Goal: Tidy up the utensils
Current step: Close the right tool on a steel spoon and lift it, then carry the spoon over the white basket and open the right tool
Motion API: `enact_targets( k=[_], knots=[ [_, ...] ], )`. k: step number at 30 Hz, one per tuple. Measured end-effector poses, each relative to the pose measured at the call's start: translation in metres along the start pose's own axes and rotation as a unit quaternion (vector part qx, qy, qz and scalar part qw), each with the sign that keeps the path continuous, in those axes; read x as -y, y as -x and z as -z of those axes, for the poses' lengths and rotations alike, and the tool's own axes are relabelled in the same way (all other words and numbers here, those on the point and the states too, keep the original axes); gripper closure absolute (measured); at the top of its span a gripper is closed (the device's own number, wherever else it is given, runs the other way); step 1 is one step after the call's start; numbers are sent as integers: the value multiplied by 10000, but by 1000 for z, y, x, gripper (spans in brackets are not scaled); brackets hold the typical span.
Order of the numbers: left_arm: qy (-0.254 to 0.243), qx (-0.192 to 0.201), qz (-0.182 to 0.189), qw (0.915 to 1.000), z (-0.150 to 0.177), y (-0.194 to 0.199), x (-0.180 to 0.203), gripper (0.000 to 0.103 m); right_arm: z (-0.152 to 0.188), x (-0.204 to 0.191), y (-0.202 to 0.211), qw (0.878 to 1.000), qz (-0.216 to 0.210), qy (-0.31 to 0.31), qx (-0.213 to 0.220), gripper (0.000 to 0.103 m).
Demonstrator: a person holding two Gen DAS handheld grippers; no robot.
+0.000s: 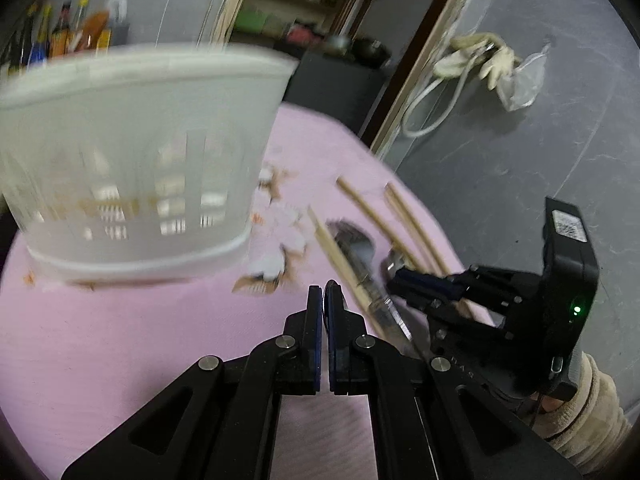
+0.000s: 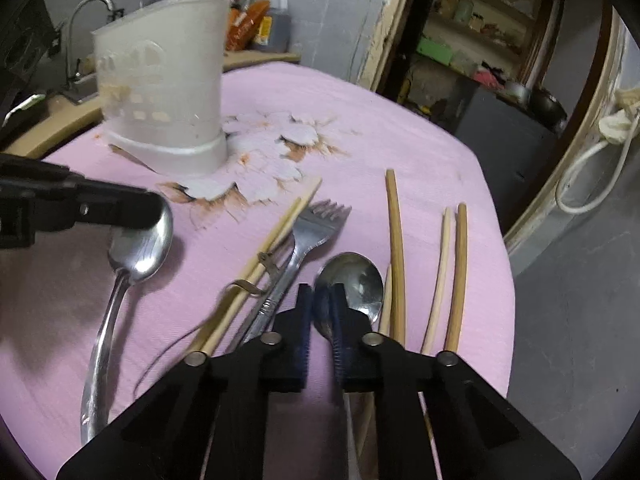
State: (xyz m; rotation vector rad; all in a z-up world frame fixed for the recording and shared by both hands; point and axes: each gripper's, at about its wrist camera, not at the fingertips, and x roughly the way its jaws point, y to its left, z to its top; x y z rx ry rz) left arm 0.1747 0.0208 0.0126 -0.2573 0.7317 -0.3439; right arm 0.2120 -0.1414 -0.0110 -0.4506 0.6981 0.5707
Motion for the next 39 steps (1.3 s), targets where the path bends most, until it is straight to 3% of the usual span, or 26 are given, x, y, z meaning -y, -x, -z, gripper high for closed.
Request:
enact_targets(
  k=[6, 7, 8, 10, 16, 21, 29, 33, 39],
  knots=[
    [-301, 275, -228, 9989, 2, 9, 14, 102, 1, 9, 6, 9995, -237, -205, 83, 94],
    [-289, 273, -228, 9989, 1, 8, 13, 102, 1, 9, 6, 9997, -200, -139, 49, 85],
    [-259, 267, -224, 9991, 1, 8, 12, 102, 2, 8, 7, 9998, -183, -101, 34, 64],
    [-210, 241, -219, 9992, 1, 4, 10, 102, 2, 11, 8, 9997, -199, -91, 74, 53],
    [-132, 140, -216, 9996, 1, 0, 6, 102, -2, 13, -4, 9999, -75, 66, -87, 56],
    [-70, 102, -211, 9997, 0, -2, 3, 102, -2, 2, -11, 9976, 157, 644, -212, 59],
    [-59, 160, -230, 9996, -1, 1, 4, 102, 1, 6, -13, 9984, -9, 543, -165, 63],
    [-173, 463, -316, 9983, -2, 12, 7, 103, 4, 6, 4, 9988, 0, 461, 189, 63],
    [-532, 1182, -736, 9888, -10, 43, 15, 103, 4, -6, 53, 9899, 307, 253, 1358, 63]
  ],
)
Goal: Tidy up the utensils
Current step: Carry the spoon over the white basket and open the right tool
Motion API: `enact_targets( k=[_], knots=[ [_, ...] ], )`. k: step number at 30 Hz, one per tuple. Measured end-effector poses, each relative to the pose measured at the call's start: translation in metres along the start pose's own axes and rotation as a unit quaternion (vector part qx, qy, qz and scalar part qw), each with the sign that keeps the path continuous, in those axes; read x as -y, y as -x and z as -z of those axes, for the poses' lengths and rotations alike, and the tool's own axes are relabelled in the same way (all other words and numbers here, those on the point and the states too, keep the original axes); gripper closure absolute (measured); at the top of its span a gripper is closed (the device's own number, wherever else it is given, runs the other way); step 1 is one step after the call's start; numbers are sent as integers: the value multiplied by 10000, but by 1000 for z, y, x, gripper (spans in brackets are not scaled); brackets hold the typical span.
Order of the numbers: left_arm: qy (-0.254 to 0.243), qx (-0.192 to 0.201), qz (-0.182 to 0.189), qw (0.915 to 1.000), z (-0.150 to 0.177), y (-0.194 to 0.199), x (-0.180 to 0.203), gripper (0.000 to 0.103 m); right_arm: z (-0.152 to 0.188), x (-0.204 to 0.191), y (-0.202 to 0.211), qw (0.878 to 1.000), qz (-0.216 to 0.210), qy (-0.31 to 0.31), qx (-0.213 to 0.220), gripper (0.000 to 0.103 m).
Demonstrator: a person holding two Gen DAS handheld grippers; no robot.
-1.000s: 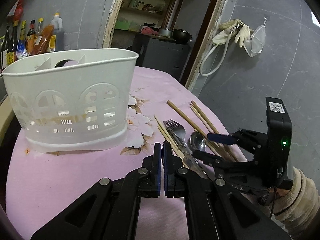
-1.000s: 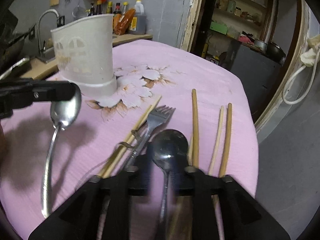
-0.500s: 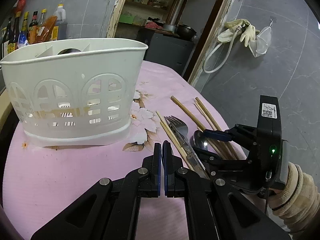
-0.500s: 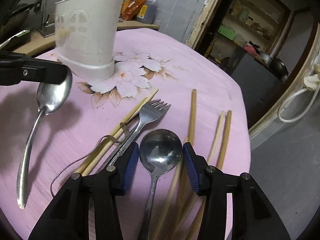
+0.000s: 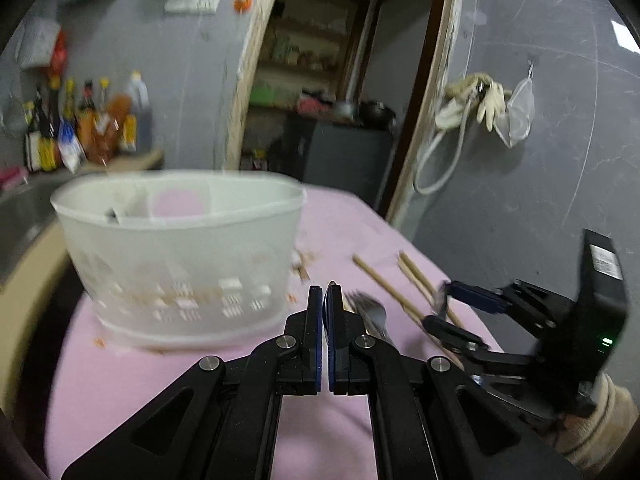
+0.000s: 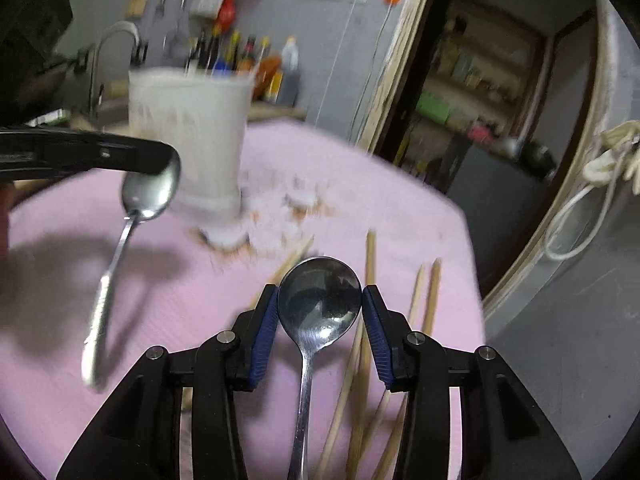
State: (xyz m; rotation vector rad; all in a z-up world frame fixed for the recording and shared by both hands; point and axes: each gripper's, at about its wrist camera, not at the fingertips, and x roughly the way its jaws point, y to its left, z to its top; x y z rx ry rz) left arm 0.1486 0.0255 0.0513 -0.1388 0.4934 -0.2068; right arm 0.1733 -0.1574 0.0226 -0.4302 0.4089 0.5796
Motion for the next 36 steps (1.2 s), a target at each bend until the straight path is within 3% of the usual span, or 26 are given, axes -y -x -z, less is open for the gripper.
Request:
enact_targets(
  k=[5, 6, 7, 12, 20, 26, 33, 36],
  knots=[
    [-65, 452, -254, 9986, -19, 22, -9, 103, -30, -11, 26, 9962, 203, 40, 847, 65],
    [-42, 567, -309, 9979, -26, 28, -13, 103, -36, -12, 28, 9952, 191, 40, 961, 69],
    [-32, 635, -351, 9974, -30, 32, -16, 103, -46, -13, 30, 9940, 172, 32, 1076, 95],
    [146, 1010, -668, 9925, -53, 57, -42, 103, -77, -9, 26, 9894, 65, -160, 1444, 96],
    [456, 975, -772, 9912, -57, 70, -71, 103, -67, -12, 18, 9903, -80, -376, 1337, 99],
    [384, 1251, -1031, 9860, -76, 82, -77, 103, -83, -8, 38, 9836, -321, -563, 1686, 99],
    [225, 1638, -1777, 9701, -110, 94, -100, 103, -140, -18, 41, 9625, -1099, -737, 2370, 99],
    [38, 1779, -2195, 9592, -118, 97, -108, 103, -163, -23, 36, 9521, -1378, -832, 2601, 99]
  ],
)
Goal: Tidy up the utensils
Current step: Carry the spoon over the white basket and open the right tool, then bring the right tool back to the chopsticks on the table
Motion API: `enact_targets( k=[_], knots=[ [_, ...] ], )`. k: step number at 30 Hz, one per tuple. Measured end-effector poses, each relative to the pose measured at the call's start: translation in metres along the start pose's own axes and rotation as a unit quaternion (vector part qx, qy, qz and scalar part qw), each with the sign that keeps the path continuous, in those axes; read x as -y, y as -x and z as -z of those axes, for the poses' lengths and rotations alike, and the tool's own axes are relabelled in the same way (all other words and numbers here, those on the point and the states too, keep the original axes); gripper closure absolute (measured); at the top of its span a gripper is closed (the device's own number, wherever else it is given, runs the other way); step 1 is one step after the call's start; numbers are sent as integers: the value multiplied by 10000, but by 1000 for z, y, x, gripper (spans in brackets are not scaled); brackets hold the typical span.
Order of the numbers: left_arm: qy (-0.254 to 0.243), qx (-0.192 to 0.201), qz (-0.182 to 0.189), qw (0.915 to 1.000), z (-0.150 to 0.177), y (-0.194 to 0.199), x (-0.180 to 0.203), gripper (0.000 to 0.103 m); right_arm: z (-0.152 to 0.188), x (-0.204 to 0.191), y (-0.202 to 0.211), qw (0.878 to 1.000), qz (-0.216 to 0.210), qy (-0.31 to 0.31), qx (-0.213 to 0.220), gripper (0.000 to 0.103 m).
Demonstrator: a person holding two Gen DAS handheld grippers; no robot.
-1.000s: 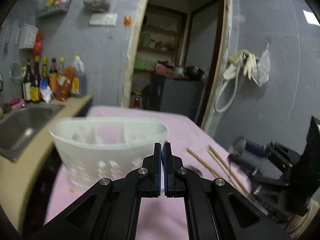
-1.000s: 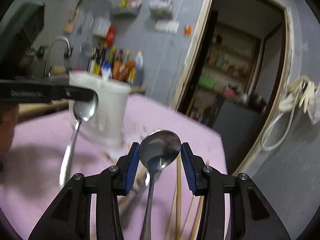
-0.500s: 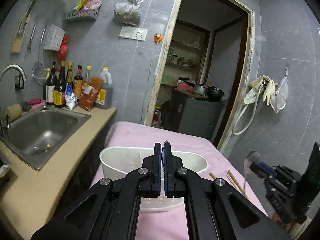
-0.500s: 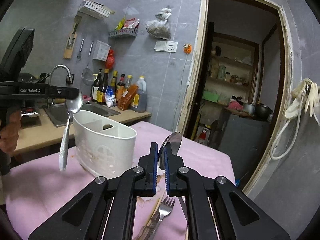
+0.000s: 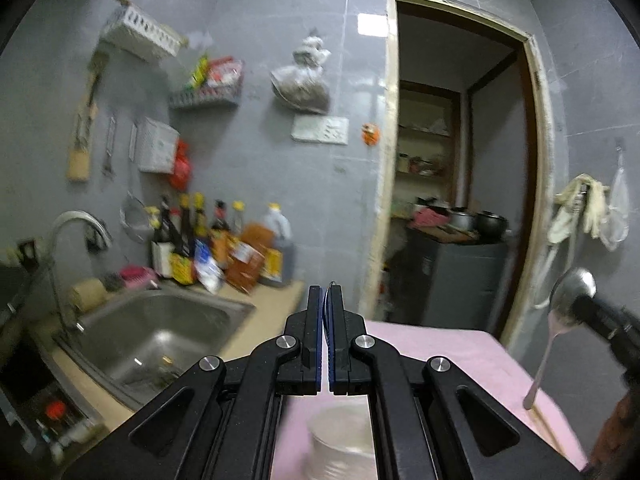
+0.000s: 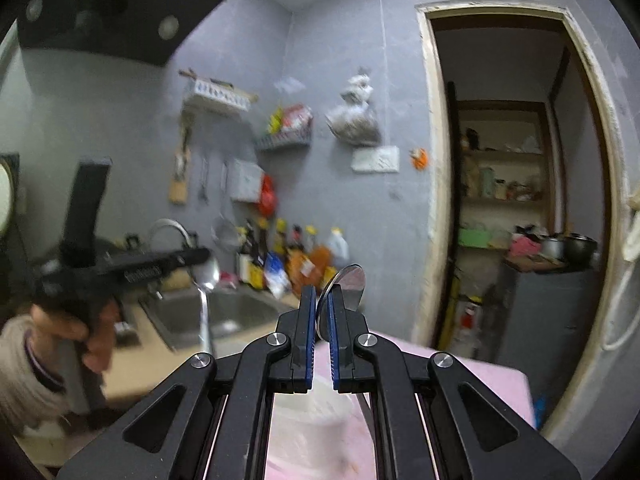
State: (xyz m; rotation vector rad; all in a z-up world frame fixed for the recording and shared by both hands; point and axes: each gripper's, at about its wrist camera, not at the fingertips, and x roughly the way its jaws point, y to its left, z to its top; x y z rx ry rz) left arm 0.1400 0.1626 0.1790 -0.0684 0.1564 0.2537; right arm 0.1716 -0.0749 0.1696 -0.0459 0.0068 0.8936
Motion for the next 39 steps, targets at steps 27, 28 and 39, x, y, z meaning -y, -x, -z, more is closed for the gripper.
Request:
enact_targets(
  k=[27, 28, 39],
  knots=[
    [-333, -688, 59, 9971, 80, -76, 7, 102, 73, 19, -76, 9900, 59, -1135, -837, 98],
    [-271, -722, 119, 9970, 80, -75, 6, 101, 76, 20, -75, 9896, 86, -1136, -882, 98],
    [479, -1005, 961, 9891, 73, -64, -5, 89, 78, 14, -61, 9908, 222, -1003, -880, 65]
  ],
)
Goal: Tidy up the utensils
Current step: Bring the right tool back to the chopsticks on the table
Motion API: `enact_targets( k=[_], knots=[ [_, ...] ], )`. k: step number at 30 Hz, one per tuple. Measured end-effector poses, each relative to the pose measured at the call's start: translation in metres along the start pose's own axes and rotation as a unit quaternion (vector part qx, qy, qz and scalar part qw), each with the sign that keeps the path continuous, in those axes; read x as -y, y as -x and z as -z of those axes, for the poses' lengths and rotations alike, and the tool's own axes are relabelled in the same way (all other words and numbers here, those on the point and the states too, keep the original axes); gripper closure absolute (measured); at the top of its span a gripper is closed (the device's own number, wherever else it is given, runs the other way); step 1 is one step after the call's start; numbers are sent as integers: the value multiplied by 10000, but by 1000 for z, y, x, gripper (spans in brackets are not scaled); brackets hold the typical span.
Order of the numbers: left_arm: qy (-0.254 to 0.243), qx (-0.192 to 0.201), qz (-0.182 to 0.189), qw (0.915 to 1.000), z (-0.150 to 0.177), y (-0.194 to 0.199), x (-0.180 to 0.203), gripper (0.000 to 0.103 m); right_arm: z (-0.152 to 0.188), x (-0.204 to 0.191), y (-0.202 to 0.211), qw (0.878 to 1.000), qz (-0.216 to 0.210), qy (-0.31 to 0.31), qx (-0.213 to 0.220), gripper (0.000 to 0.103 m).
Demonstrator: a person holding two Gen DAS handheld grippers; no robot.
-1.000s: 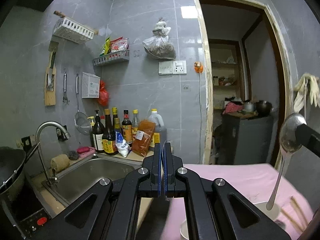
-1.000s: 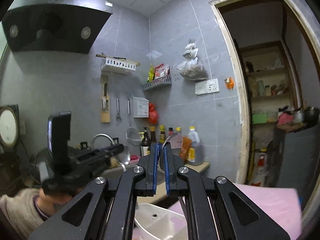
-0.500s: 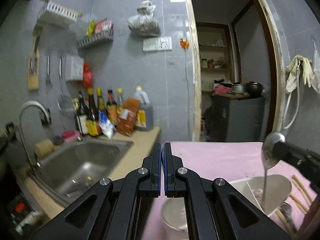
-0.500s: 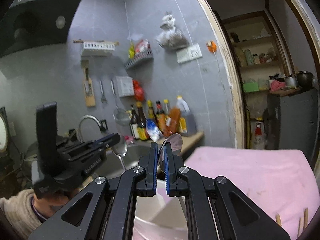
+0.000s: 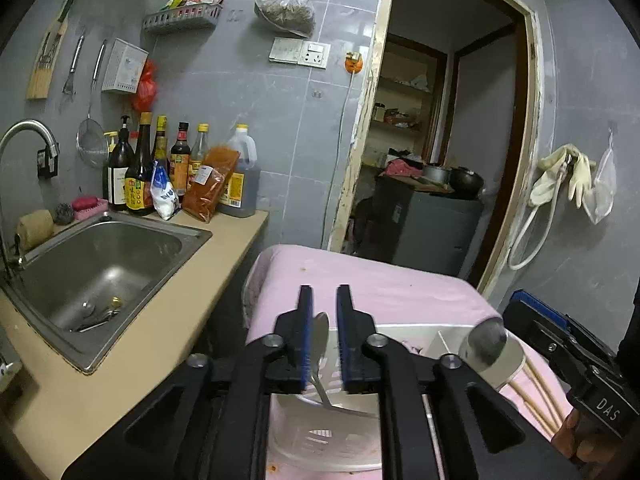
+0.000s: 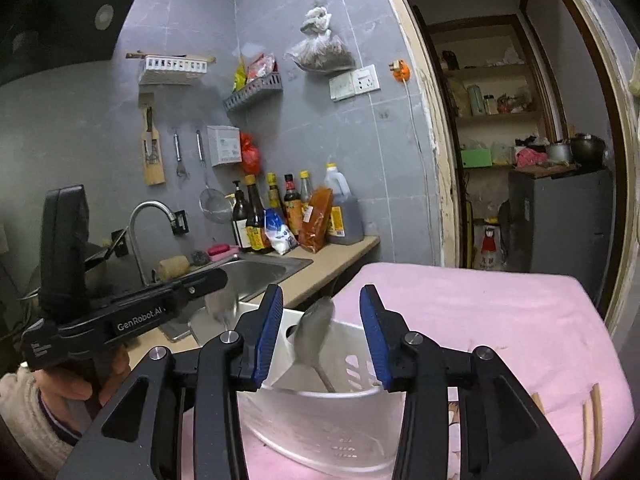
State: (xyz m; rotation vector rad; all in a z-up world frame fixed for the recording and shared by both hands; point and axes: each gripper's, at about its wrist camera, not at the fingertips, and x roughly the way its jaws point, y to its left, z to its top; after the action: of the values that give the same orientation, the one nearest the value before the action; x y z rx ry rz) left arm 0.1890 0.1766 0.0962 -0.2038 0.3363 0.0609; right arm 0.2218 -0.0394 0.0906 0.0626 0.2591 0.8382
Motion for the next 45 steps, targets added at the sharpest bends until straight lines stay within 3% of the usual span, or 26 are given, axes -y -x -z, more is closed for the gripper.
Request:
enact_targets(
  k=[2, 7, 8, 11, 15, 17, 20, 25, 34, 38, 45],
  knots=[
    [75, 55, 105, 9999, -2, 7, 1, 71, -2, -3, 7, 9999, 82, 68, 89, 61],
    [96, 164, 151, 9997, -6, 20, 10, 63, -4, -5, 28, 9981, 420, 240, 378, 45],
    [79, 180, 136, 9997, -6, 21, 13, 56, -5, -4, 34, 9971, 546, 270, 446, 34],
    [34, 409, 152, 9990, -4, 34, 26, 31, -6, -1, 53, 9938, 810, 361, 667, 21],
    [-122, 629, 152, 9978, 0, 48, 46, 22, -9, 3, 80, 9857, 1297, 581, 901, 11],
    [-267, 743, 93, 9968, 4, 55, 59, 17, -8, 6, 95, 9803, 1549, 656, 1037, 0],
    [-449, 914, 59, 9948, 11, 67, 77, 11, -5, 10, 116, 9720, 1870, 801, 1177, 0],
    [-667, 964, 191, 9929, 26, 78, 103, 10, 3, 17, 149, 9574, 2382, 1106, 1198, 0],
    [-1117, 484, 455, 9915, 57, 76, 143, 10, 24, 37, 183, 9381, 2985, 1516, 890, 0],
    [-1431, -115, 492, 9884, 73, 58, 160, 10, 38, 52, 185, 9349, 3133, 1573, 545, 0],
    [-1709, -1078, 444, 9784, 103, 18, 179, 10, 60, 89, 175, 9426, 3070, 1263, -353, 0]
  ],
)
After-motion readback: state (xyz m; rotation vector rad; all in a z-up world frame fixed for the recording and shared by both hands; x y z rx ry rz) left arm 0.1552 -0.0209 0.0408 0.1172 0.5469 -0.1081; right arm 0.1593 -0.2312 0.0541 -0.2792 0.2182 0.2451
